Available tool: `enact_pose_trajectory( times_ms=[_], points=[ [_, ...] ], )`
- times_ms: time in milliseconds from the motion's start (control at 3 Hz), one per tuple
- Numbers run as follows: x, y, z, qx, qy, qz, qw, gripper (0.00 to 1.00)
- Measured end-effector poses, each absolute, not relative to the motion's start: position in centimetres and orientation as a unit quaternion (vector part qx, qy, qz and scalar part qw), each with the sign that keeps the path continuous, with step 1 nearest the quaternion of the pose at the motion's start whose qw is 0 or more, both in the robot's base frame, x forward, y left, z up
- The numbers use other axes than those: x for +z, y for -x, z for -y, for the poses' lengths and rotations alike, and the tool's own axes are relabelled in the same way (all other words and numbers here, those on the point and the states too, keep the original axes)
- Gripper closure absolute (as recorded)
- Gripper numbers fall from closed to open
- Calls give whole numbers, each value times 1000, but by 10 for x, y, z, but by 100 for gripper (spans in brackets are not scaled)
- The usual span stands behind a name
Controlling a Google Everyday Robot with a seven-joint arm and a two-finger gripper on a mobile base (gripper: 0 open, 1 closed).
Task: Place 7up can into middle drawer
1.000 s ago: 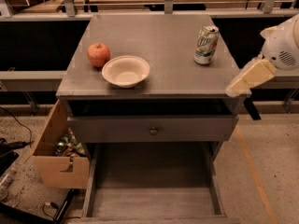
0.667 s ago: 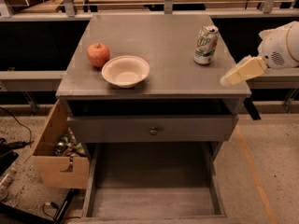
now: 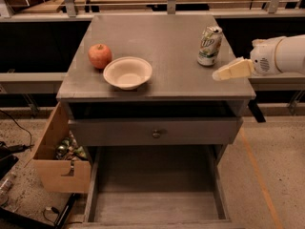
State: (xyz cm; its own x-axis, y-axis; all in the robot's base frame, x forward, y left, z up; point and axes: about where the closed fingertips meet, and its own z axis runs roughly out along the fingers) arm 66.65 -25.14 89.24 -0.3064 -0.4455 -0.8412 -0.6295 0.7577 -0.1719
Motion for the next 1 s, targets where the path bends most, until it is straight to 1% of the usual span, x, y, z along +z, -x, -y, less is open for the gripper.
enact_pose_trajectory(
  times_ms=[333, 667, 1000],
  points=[
    [885, -688, 250, 120, 314, -791, 510, 0],
    [884, -689, 249, 122, 314, -791, 510, 0],
    [883, -695, 242, 133, 310, -781, 525, 0]
  ],
)
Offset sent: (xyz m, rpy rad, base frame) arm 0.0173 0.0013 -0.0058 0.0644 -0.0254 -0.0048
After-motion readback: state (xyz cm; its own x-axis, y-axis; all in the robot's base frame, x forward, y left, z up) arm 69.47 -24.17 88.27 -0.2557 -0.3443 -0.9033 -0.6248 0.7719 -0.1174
